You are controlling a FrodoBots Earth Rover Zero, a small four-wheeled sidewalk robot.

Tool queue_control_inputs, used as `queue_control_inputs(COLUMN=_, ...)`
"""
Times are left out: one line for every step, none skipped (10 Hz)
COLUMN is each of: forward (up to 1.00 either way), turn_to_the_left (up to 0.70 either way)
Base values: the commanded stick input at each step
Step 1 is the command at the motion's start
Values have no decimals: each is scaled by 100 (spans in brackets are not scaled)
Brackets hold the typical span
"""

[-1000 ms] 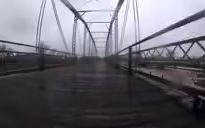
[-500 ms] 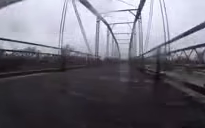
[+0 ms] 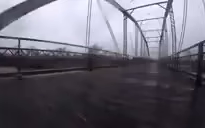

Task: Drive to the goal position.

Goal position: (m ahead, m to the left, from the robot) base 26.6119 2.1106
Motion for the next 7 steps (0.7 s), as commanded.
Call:
queue_control_inputs(forward=100, turn_to_the_left=0)
queue_control_inputs(forward=100, turn_to_the_left=0)
queue_control_inputs(forward=100, turn_to_the_left=0)
queue_control_inputs(forward=100, turn_to_the_left=0)
queue_control_inputs(forward=100, turn_to_the_left=0)
queue_control_inputs(forward=100, turn_to_the_left=0)
queue_control_inputs(forward=100, turn_to_the_left=0)
